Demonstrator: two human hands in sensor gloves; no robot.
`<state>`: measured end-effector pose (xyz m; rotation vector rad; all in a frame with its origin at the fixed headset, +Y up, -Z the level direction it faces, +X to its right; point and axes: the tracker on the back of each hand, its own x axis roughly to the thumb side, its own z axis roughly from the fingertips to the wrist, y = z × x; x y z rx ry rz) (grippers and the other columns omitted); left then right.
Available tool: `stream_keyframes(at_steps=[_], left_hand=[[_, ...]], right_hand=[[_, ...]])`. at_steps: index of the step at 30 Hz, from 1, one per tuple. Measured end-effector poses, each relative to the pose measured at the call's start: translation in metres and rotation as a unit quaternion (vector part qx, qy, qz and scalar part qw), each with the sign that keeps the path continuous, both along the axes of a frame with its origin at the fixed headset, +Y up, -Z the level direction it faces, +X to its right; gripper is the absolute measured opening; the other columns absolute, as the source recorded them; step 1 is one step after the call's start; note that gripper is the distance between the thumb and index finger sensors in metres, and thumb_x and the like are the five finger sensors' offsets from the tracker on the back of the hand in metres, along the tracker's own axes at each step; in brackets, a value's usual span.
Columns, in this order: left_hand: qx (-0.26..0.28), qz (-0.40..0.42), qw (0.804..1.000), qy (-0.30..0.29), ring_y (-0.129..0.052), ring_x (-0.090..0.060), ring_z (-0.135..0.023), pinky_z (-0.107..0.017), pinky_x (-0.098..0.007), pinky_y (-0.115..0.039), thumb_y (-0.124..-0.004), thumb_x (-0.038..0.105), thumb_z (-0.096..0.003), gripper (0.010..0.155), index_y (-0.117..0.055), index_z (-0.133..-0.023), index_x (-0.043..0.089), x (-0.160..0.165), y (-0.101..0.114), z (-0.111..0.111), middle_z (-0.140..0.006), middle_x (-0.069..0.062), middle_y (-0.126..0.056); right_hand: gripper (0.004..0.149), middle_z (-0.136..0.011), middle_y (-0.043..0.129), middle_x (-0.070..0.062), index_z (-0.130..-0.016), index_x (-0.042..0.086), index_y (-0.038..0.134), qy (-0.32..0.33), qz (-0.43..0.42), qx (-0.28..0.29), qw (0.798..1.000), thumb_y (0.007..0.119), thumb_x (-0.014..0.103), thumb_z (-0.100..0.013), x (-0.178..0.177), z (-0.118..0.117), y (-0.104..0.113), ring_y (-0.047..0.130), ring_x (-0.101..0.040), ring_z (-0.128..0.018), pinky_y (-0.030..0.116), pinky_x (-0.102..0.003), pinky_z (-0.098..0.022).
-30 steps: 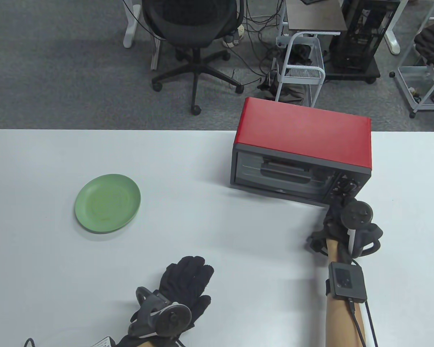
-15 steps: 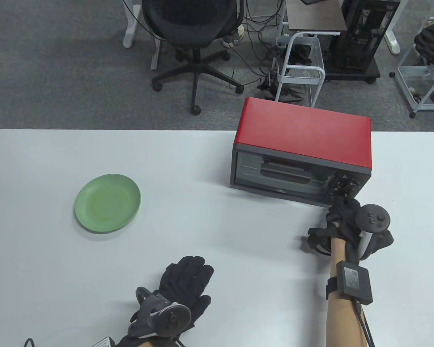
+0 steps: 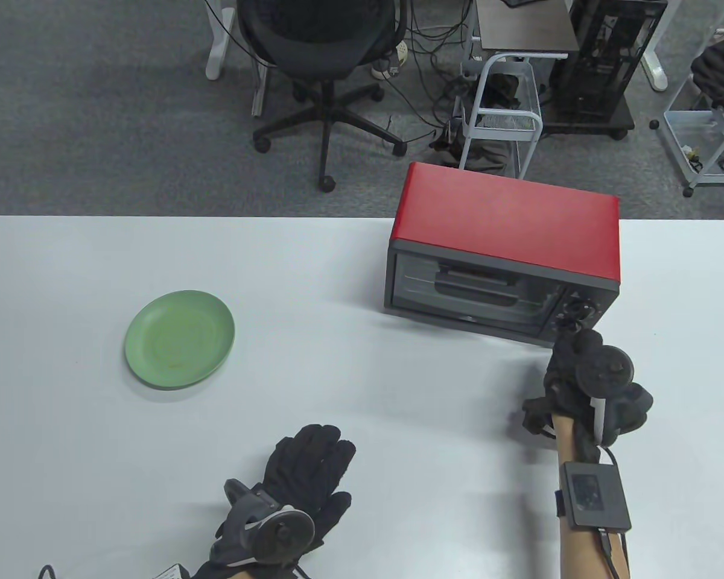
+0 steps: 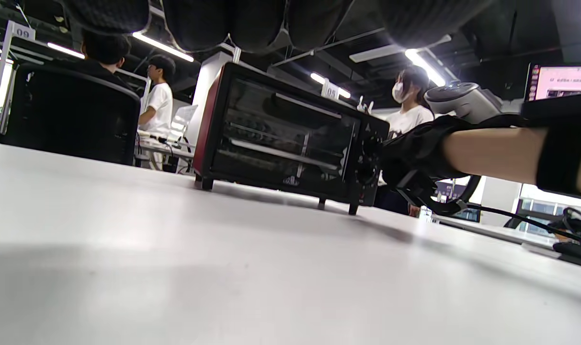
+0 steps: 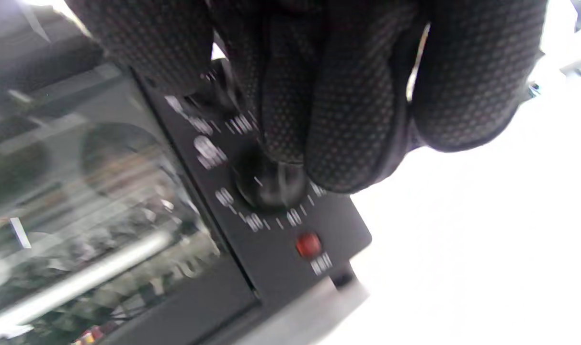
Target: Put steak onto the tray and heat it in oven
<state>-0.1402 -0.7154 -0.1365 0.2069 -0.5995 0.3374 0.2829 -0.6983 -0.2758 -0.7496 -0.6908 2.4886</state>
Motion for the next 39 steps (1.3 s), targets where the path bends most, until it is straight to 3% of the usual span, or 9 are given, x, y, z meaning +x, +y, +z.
stream_keyframes(at_steps=[5,8,11,16,20,29,39], left_hand=[[0.012,0.014,1.000,-0.009,-0.051,-0.050,-0.107,-0.070,-0.073,-0.053,-0.071,0.050,-0.0479,0.075,-0.052,-0.113,0.018,-0.003,0.006,-0.002,-0.119,-0.019,-0.048],[0.009,0.010,1.000,-0.027,-0.040,-0.052,-0.110,-0.072,-0.073,-0.048,-0.074,0.051,-0.0471,0.079,-0.048,-0.114,0.018,-0.005,0.008,-0.005,-0.121,-0.019,-0.041],[0.014,0.010,0.999,-0.029,-0.038,-0.052,-0.110,-0.072,-0.073,-0.046,-0.075,0.052,-0.0465,0.083,-0.043,-0.115,0.018,-0.007,0.010,-0.007,-0.122,-0.019,-0.036],[0.035,-0.003,0.999,-0.020,-0.055,-0.048,-0.106,-0.072,-0.071,-0.052,-0.075,0.056,-0.0453,0.086,-0.041,-0.115,0.019,-0.009,0.012,-0.007,-0.120,-0.017,-0.045],[0.031,0.004,0.999,-0.016,-0.045,-0.050,-0.109,-0.072,-0.074,-0.047,-0.073,0.058,-0.0455,0.087,-0.040,-0.116,0.019,-0.010,0.011,-0.008,-0.122,-0.019,-0.038],[0.006,0.003,1.000,-0.017,-0.038,-0.051,-0.111,-0.072,-0.074,-0.044,-0.073,0.057,-0.0462,0.087,-0.038,-0.116,0.019,-0.008,0.002,-0.018,-0.122,-0.020,-0.033],[0.010,-0.003,1.000,-0.018,-0.038,-0.051,-0.111,-0.071,-0.075,-0.044,-0.071,0.056,-0.0471,0.085,-0.037,-0.116,0.019,-0.005,-0.002,-0.017,-0.122,-0.020,-0.034]], right_hand=[[0.066,-0.080,0.092,-0.019,-0.096,0.000,0.073,0.128,0.059,0.034,0.989,0.076,0.046,-0.049,-0.040,0.038,0.043,0.101,-0.040,-0.059,0.084,-0.060,-0.046],[0.073,-0.095,0.080,-0.023,-0.104,0.001,0.062,0.247,0.100,0.042,0.963,0.075,0.048,-0.050,-0.083,0.075,0.061,0.090,-0.046,-0.076,0.076,-0.064,-0.054],[0.079,-0.104,0.069,-0.026,-0.109,0.001,0.054,0.313,0.104,0.034,0.943,0.074,0.049,-0.050,-0.116,0.104,0.063,0.080,-0.051,-0.087,0.070,-0.067,-0.059],[0.091,-0.114,0.047,-0.030,-0.114,0.002,0.034,0.395,0.125,0.005,0.910,0.073,0.053,-0.050,-0.157,0.139,0.050,0.059,-0.056,-0.100,0.058,-0.071,-0.064],[0.095,-0.116,0.033,-0.030,-0.115,0.003,0.026,0.438,0.149,-0.028,0.886,0.072,0.054,-0.050,-0.169,0.143,0.033,0.046,-0.057,-0.104,0.050,-0.073,-0.067],[0.096,-0.116,0.027,-0.030,-0.114,0.003,0.023,0.446,0.150,-0.071,0.879,0.072,0.055,-0.050,-0.169,0.138,0.000,0.039,-0.057,-0.105,0.046,-0.073,-0.068],[0.095,-0.116,0.027,-0.028,-0.114,0.004,0.023,0.438,0.167,-0.070,0.880,0.071,0.055,-0.049,-0.169,0.138,-0.006,0.040,-0.056,-0.105,0.046,-0.073,-0.068]])
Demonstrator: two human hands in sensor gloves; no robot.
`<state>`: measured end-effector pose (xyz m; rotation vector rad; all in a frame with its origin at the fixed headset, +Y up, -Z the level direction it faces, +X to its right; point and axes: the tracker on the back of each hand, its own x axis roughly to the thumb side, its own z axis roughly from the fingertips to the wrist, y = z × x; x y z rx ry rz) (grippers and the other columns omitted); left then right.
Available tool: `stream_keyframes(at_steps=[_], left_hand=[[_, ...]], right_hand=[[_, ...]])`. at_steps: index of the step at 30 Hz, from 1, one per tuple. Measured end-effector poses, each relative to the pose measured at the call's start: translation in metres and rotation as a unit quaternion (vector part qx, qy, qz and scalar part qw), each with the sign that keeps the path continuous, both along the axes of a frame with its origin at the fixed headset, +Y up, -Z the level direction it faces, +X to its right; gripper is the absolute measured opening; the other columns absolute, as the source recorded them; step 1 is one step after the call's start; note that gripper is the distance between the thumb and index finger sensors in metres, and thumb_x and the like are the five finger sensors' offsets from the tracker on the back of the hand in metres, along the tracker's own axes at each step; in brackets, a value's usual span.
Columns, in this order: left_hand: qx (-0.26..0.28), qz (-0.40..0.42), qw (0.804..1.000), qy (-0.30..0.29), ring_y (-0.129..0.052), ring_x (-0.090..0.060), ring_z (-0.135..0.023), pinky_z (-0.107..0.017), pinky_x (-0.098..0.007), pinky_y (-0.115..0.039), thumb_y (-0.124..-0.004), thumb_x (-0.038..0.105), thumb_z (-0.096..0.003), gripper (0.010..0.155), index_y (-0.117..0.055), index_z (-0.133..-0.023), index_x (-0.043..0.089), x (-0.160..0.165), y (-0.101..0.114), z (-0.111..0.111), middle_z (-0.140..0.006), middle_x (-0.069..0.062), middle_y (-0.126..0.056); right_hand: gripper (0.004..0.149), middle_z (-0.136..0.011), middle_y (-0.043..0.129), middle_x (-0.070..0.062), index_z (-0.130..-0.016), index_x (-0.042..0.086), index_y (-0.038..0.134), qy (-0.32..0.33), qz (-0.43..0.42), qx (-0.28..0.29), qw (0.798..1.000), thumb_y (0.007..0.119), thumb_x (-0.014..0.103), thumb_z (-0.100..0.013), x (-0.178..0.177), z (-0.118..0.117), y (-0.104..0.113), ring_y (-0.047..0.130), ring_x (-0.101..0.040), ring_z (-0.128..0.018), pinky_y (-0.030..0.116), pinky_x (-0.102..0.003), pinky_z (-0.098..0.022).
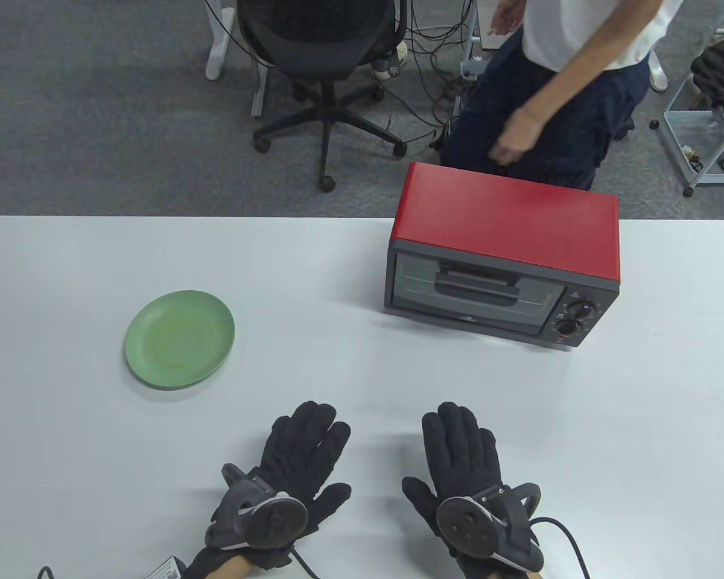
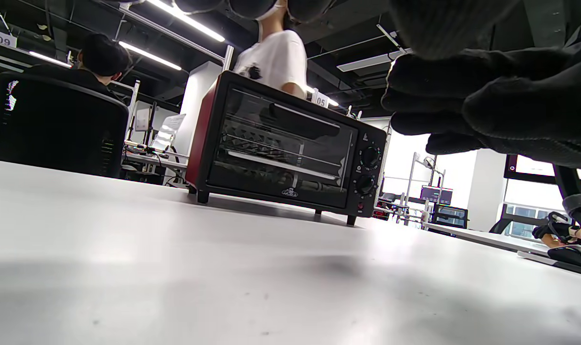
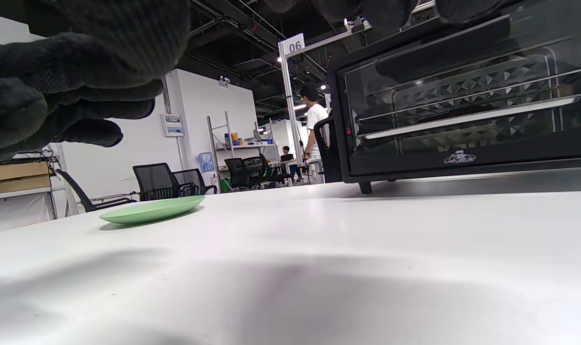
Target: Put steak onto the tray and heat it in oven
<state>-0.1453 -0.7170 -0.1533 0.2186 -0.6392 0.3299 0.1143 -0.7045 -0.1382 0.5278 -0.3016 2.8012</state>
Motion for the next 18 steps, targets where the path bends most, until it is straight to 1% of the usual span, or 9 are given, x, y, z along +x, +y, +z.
stream_keyframes(at_steps=[3,18], left_hand=[[0.003,0.000,1.000,0.000,-0.038,-0.051,-0.111,-0.071,-0.075,-0.044,-0.070,0.056,-0.0473,0.085,-0.037,-0.116,0.019,0.0001,-0.0001,0.0005,-0.122,-0.020,-0.034],[0.008,0.000,1.000,0.001,-0.037,-0.051,-0.111,-0.071,-0.075,-0.044,-0.070,0.055,-0.0474,0.085,-0.036,-0.116,0.018,0.0004,-0.0004,0.0021,-0.122,-0.020,-0.034]], right_hand=[[0.095,-0.116,0.028,-0.028,-0.114,0.004,0.024,-0.004,-0.006,0.009,1.000,0.071,0.055,-0.049,0.0023,0.0006,0.0004,0.041,-0.056,-0.105,0.046,-0.073,-0.068],[0.094,-0.116,0.031,-0.028,-0.113,0.005,0.025,-0.004,-0.013,0.018,1.000,0.071,0.055,-0.049,0.0032,0.0032,0.0002,0.043,-0.055,-0.105,0.048,-0.072,-0.067]])
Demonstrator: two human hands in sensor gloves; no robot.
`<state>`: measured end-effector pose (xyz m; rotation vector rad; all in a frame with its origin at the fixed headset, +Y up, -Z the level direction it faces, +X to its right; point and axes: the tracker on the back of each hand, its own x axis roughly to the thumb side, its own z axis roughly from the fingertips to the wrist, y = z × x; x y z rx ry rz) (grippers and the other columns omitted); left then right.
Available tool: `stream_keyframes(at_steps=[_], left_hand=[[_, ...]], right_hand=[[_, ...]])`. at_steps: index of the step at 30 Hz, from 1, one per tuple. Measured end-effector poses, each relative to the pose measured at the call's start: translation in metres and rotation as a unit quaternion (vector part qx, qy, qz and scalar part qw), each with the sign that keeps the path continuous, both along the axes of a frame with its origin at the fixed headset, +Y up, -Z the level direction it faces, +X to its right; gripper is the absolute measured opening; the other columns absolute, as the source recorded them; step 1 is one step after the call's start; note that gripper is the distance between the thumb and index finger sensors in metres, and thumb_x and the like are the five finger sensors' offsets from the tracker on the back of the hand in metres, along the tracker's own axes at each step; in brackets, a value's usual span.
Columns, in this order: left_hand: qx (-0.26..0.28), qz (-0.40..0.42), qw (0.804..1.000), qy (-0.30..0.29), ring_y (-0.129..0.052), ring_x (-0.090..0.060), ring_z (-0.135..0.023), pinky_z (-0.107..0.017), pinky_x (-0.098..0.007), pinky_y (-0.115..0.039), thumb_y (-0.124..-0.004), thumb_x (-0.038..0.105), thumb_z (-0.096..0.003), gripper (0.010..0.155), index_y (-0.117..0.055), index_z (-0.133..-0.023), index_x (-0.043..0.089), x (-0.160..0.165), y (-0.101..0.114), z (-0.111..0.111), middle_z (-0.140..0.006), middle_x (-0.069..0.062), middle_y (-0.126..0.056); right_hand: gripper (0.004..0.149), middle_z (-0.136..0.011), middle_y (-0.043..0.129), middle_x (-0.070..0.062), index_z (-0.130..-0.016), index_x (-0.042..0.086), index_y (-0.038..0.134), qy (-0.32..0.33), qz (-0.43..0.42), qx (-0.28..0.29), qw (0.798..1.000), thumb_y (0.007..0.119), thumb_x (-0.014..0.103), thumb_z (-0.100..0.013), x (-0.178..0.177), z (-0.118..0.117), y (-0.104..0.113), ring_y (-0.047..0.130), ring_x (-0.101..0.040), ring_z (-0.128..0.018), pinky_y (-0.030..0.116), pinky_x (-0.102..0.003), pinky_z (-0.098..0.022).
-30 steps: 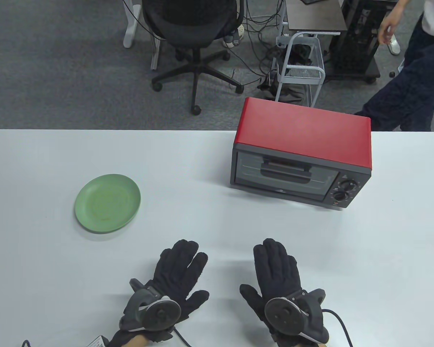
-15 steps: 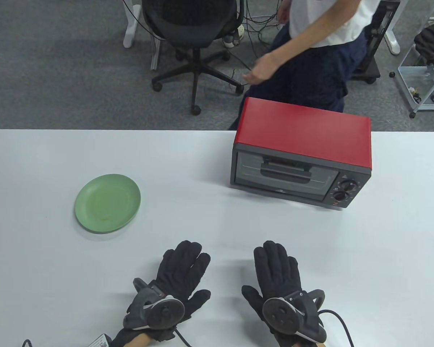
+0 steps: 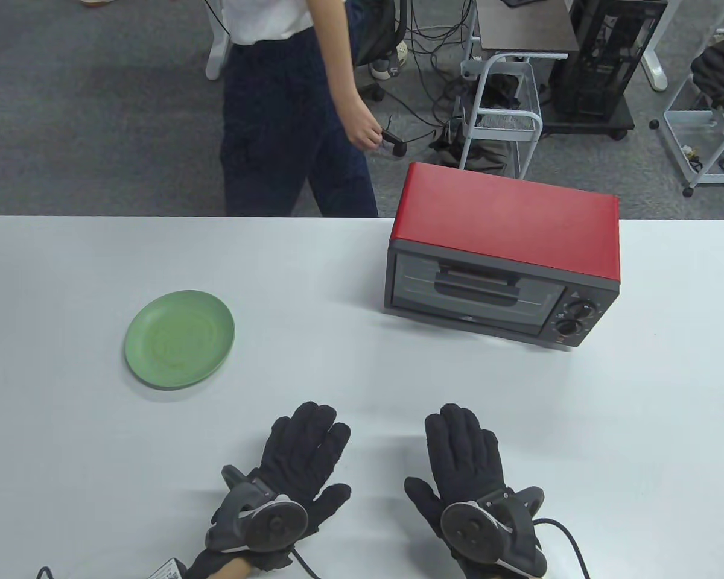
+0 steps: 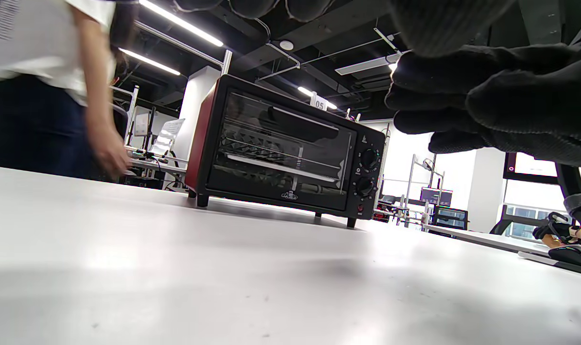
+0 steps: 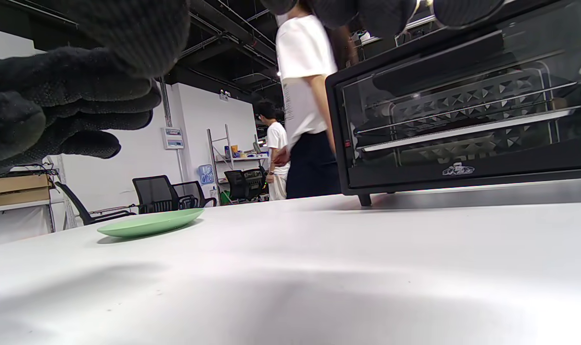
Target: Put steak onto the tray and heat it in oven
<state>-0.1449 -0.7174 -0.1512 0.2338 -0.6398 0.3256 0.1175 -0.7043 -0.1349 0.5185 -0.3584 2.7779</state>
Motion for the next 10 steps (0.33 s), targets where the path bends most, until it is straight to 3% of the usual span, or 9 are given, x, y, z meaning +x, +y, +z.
stream_keyframes(at_steps=[10], left_hand=[[-0.002,0.001,1.000,-0.001,-0.037,-0.050,-0.111,-0.071,-0.075,-0.044,-0.070,0.055,-0.0475,0.084,-0.036,-0.116,0.018,-0.0001,-0.0004,-0.0007,-0.122,-0.020,-0.034]], right_hand=[[0.093,-0.116,0.032,-0.028,-0.113,0.004,0.026,0.000,-0.006,-0.008,1.000,0.071,0.055,-0.049,0.0013,-0.0006,-0.0020,0.044,-0.055,-0.104,0.048,-0.072,-0.067]])
